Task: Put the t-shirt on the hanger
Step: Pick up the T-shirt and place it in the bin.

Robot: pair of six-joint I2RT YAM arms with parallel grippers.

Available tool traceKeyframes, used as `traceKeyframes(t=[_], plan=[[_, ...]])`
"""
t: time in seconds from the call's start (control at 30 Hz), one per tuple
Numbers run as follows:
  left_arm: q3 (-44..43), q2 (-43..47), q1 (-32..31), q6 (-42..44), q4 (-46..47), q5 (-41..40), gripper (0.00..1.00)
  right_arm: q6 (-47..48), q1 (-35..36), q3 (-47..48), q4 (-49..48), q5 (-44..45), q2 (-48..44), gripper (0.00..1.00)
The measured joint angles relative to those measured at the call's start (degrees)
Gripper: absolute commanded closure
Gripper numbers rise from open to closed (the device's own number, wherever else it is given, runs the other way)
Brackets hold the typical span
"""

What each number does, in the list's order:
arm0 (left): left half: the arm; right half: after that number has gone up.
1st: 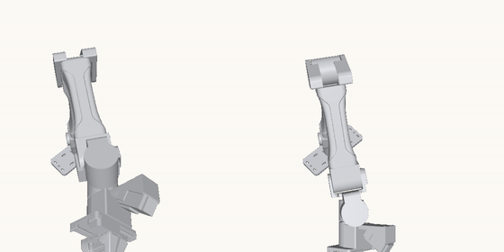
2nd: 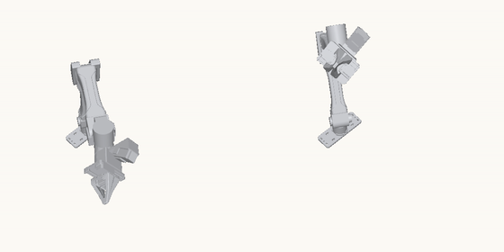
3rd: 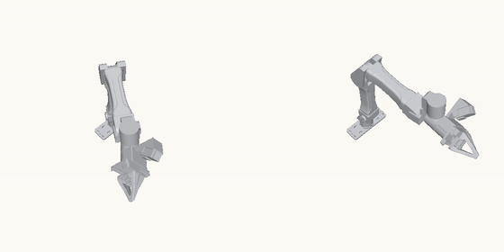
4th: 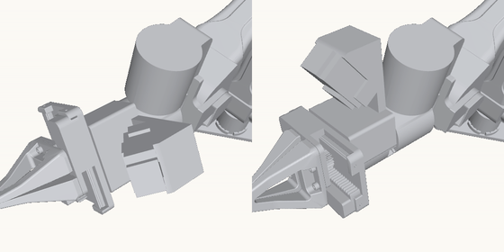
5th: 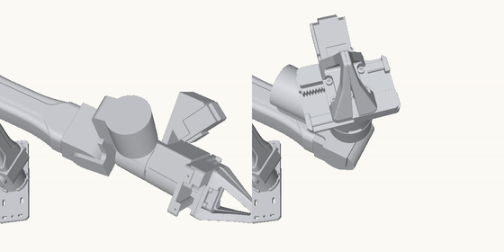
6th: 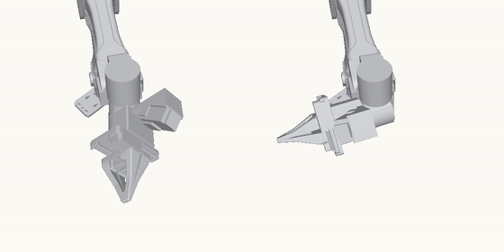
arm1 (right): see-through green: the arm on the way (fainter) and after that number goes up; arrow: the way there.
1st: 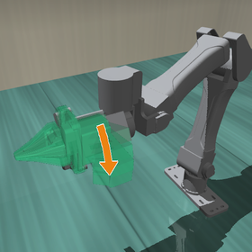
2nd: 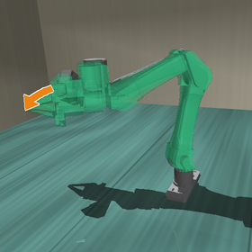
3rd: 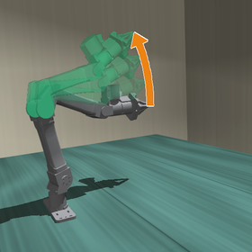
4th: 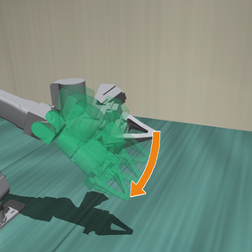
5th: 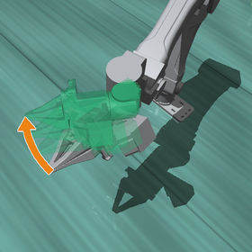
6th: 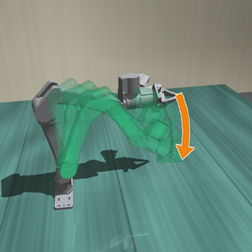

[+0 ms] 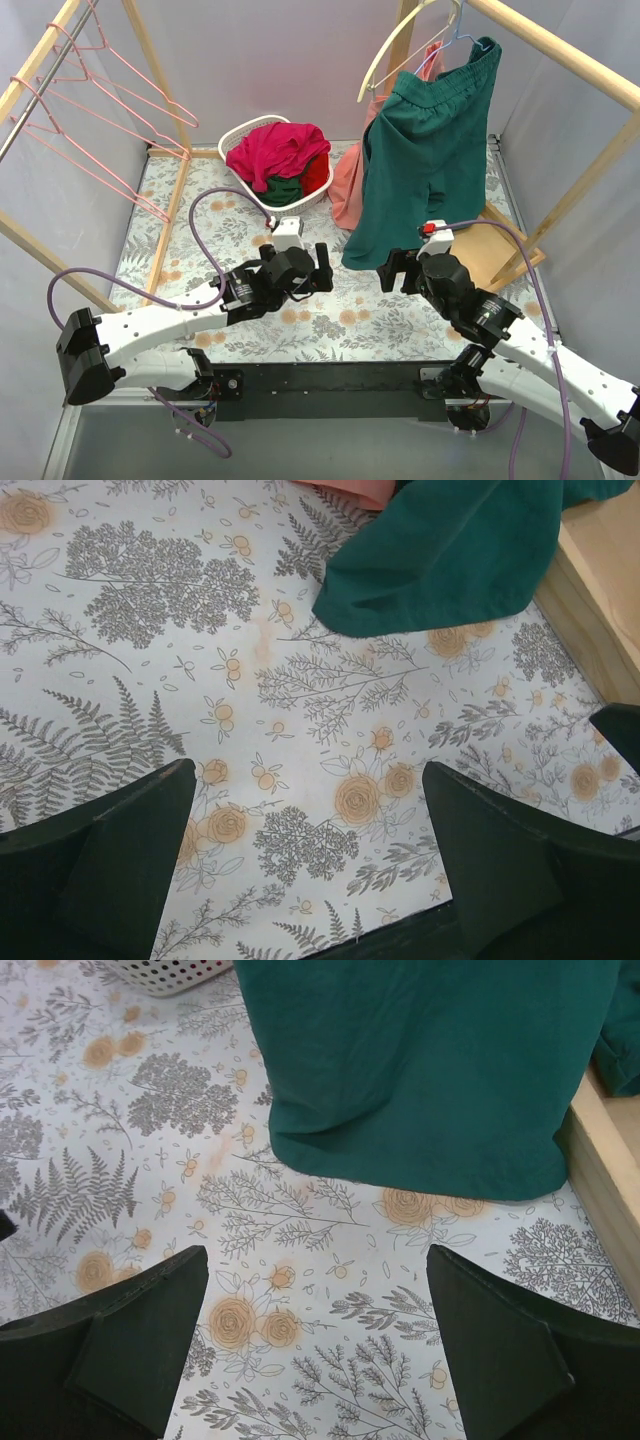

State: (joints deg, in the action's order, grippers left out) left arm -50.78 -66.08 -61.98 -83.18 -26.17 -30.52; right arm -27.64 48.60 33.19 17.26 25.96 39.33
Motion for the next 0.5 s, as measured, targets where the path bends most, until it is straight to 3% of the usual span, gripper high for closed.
traceKeyframes(t=[0.13, 0.3, 0.43, 0.5], plan=[[-3.93, -3.54, 0.13, 1.79, -0.15, -3.28, 0.02, 0.98, -0.02, 0.0, -1.27, -2.12, -0.28, 0.03], [-19.45, -17.97, 4.07, 3.69, 0.7, -9.31, 0.07, 1.18, -0.02, -0.02, -1.9, -5.18, 1.27, 0.06], [-25.88, -27.67, 12.63, 7.52, 4.68, -10.67, 0.18, 1.09, -0.02, -0.02, -2.1, -7.32, 1.42, 0.07], [-28.76, -33.03, 16.92, 10.14, 7.3, -12.11, 0.33, 1.03, -0.02, -0.02, -2.05, -8.44, 1.09, 0.07]])
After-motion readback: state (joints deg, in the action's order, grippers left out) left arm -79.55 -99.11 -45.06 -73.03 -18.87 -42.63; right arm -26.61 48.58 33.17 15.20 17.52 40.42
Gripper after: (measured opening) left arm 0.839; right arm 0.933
